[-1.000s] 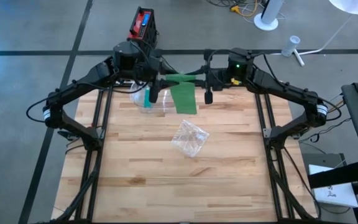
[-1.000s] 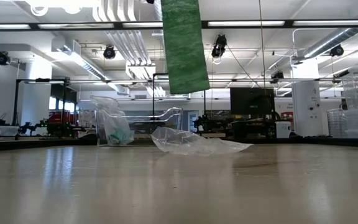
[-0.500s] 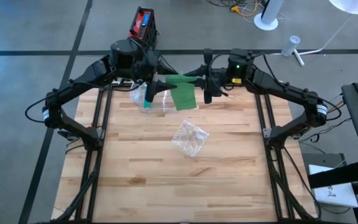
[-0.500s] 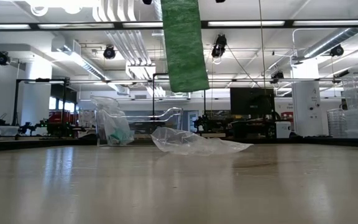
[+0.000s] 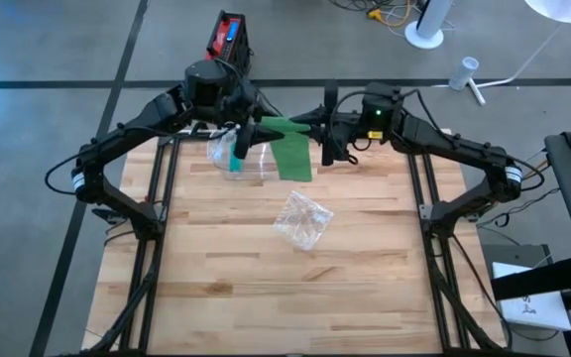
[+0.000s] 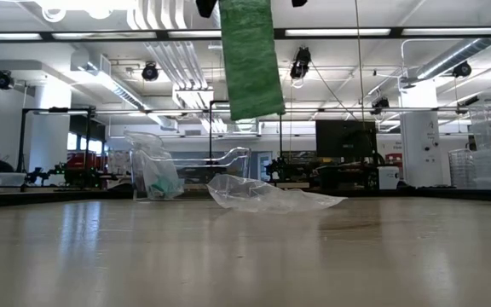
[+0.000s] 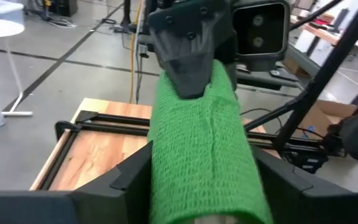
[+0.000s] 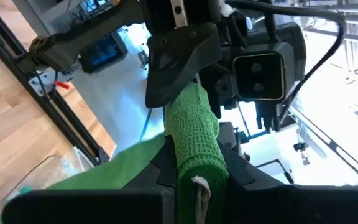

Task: Roll bandage
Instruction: Roll the green bandage

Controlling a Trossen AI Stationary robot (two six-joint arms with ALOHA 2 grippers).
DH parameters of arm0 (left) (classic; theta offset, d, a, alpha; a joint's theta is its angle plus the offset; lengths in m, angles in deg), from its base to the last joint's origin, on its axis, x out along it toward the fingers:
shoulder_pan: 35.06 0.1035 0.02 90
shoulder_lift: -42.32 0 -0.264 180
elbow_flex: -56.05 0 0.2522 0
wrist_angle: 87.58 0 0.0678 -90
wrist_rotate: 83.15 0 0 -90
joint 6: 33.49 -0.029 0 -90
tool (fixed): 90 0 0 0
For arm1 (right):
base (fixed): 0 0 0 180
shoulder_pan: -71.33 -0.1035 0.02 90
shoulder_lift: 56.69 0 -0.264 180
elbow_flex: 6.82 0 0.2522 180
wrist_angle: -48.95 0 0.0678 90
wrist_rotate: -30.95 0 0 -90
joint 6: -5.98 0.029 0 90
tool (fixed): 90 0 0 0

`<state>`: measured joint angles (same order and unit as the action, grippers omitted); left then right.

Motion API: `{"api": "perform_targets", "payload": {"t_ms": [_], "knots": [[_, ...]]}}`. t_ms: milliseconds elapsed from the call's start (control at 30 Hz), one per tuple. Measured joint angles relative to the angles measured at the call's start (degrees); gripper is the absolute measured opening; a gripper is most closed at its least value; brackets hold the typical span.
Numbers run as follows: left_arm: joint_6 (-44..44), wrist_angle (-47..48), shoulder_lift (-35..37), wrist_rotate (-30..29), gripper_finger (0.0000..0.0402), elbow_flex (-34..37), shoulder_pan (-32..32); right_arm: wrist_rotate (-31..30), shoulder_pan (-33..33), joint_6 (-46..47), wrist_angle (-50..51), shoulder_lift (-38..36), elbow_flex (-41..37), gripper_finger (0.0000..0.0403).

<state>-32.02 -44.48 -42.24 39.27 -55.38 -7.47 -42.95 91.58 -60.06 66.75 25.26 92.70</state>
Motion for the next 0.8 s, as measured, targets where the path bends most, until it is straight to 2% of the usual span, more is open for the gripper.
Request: {"api": "perform_targets", "payload": {"t_ms": [200,467,567,667,800], "knots": [[-1.37,0.78,0.25,1.54,0.0193,0.00,0.31,0.44,-0.07,-0.02,0.09,0.00,-0.04,0.0042],[-2.21,-0.02,0.55,1.62,0.0229,0.00,1.41,-0.15,-0.13,0.66,0.32,0.00,-0.09,0.0042],[-1.61,-0.06,0.37,1.71,0.0229,-0.02,1.38,-1.13,-0.13,0.51,0.28,0.00,-0.11,0.0042],[-1.74,0.04,0.02,1.69,0.0207,-0.02,1.39,-1.15,-0.13,0.46,0.32,0.00,-0.11,0.0042],[-5.92,0.07,-0.11,1.63,0.0130,-0.02,1.38,-1.21,-0.24,2.28,0.34,0.00,-0.11,0.0044]]}}
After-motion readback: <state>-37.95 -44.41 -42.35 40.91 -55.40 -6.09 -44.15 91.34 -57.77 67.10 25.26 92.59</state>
